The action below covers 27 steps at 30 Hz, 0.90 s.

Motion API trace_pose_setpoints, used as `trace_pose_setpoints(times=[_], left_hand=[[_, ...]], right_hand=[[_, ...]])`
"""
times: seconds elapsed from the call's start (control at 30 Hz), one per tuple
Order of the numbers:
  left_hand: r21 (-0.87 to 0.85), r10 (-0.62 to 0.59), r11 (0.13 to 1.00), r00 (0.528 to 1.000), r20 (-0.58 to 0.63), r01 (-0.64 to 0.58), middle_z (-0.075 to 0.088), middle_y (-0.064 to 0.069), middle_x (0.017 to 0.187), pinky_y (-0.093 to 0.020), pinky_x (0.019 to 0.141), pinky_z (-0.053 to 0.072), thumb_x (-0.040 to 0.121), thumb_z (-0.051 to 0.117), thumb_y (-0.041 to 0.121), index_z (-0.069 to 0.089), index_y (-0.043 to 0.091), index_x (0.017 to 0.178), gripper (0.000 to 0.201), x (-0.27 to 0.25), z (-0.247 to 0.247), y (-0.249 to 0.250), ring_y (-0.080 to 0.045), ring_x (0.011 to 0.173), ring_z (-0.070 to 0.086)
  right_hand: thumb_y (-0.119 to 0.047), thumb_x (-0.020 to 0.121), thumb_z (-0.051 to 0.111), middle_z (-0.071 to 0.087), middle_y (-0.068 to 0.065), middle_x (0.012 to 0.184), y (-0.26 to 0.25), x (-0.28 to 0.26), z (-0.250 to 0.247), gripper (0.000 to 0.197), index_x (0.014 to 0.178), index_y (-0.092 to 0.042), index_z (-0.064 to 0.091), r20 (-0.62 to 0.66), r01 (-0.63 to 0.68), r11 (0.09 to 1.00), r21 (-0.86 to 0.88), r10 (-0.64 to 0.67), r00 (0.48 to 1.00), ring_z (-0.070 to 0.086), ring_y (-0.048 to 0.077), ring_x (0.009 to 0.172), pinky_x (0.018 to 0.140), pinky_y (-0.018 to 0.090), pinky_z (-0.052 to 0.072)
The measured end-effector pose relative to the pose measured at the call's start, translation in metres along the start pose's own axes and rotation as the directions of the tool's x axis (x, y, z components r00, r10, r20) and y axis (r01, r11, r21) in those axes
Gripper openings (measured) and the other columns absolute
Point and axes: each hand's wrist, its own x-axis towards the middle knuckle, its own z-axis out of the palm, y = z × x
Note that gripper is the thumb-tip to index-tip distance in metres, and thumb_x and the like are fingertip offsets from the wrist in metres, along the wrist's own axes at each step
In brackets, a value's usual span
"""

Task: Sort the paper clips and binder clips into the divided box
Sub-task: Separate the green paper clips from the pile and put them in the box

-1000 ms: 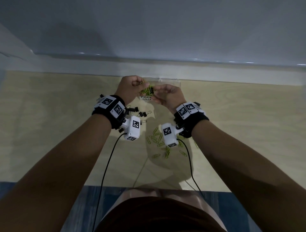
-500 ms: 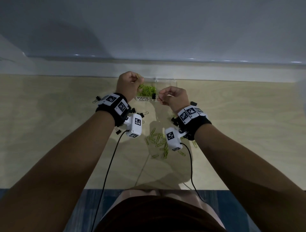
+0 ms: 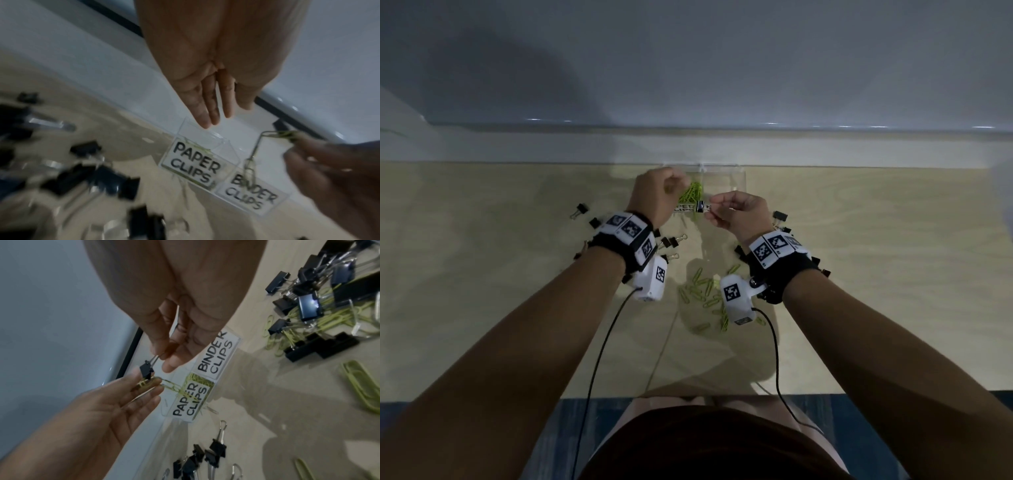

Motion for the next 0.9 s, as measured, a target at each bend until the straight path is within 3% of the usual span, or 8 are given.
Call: trace_pose_setpoints(times=[0.13,0.2,0.33,0.43,0.57,0.67,0.77,0.9], left_hand=[[-0.296,-0.131,0.939,0.978,0.161,0.174,0.066,0.001,0.112,-0.023,0.087,0.051,0.091,0.058,0.023,0.062,0.013,0.115,0.026,-0.028,0.008,0.003,-0.009,0.097,0.063],[-0.384,-0.169,0.892,0.965,0.203,0.237,0.070,-0.001,0.104,-0.026,0.084,0.053,0.087,0.064,0.015,0.063,0.015,0.110,0.023,-0.036,0.014,0.002,-0.011,0.092,0.065],[-0.384,-0.231,0.881,0.960,0.159,0.276,0.071,-0.012,0.095,-0.026,0.073,0.055,0.081,0.069,0.005,0.063,0.006,0.104,0.023,-0.046,0.024,-0.001,-0.017,0.083,0.067],[-0.367,-0.235,0.886,0.958,0.167,0.282,0.068,-0.009,0.086,-0.023,0.066,0.056,0.081,0.068,0.002,0.064,0.003,0.096,0.016,-0.048,0.026,-0.008,-0.017,0.076,0.064],[-0.103,-0.141,0.983,0.982,0.125,0.154,0.067,-0.003,0.082,-0.014,0.065,0.050,0.082,0.066,0.003,0.065,0.007,0.089,0.008,-0.043,0.025,-0.018,-0.011,0.071,0.061],[0.108,-0.097,0.992,0.965,0.244,0.073,0.068,-0.006,0.087,-0.029,0.074,0.054,0.084,0.060,0.003,0.064,0.009,0.092,0.011,-0.043,0.031,-0.027,-0.015,0.077,0.062],[0.254,-0.060,0.966,0.907,0.418,-0.053,0.061,-0.008,0.103,-0.035,0.087,0.051,0.083,0.063,0.008,0.063,0.007,0.105,0.021,-0.055,0.046,-0.029,-0.017,0.090,0.057],[0.353,-0.034,0.919,0.855,0.518,-0.176,0.047,-0.006,0.118,-0.035,0.094,0.045,0.081,0.070,0.026,0.055,0.010,0.123,0.048,-0.070,0.056,-0.031,-0.022,0.107,0.051]], right_hand=[[0.007,0.085,0.059,0.068,0.014,0.073,0.004,-0.002,0.003,0.013,0.084,-0.003,0.068,-0.020,0.007,1.000,0.025,-0.006,1.000,0.068,0.020,0.066,0.066,0.025,0.057],[0.008,0.085,0.058,0.069,0.013,0.071,0.005,-0.004,0.004,0.016,0.081,-0.004,0.068,-0.045,0.014,0.999,0.039,-0.012,0.999,0.067,0.018,0.063,0.063,0.023,0.057],[0.008,0.086,0.058,0.067,0.012,0.067,0.007,-0.009,0.003,0.018,0.078,-0.004,0.067,-0.090,0.013,0.998,0.066,-0.007,0.996,0.067,0.018,0.062,0.063,0.023,0.057],[0.007,0.086,0.058,0.067,0.013,0.069,0.011,-0.012,-0.002,0.015,0.081,-0.004,0.067,-0.118,0.003,0.998,0.055,0.004,0.993,0.067,0.020,0.065,0.067,0.026,0.057],[-0.004,0.087,0.061,0.071,0.006,0.070,0.016,-0.012,-0.025,0.013,0.080,-0.011,0.069,-0.266,-0.008,0.998,-0.068,-0.010,0.964,0.070,0.023,0.070,0.064,0.030,0.057],[-0.010,0.086,0.060,0.070,0.007,0.076,0.020,-0.018,-0.059,0.011,0.081,-0.011,0.070,-0.406,-0.002,0.912,-0.409,-0.180,0.896,0.066,0.017,0.064,0.050,0.018,0.049],[-0.009,0.083,0.059,0.070,0.007,0.080,0.030,-0.027,-0.099,0.012,0.083,-0.011,0.070,-0.443,-0.074,0.797,-0.600,-0.254,0.860,0.065,0.020,0.071,0.063,0.025,0.053],[-0.017,0.084,0.060,0.066,0.012,0.097,0.047,-0.036,-0.133,0.015,0.094,-0.010,0.068,-0.356,-0.152,0.606,-0.781,-0.231,0.906,0.063,0.028,0.089,0.079,0.035,0.054]])
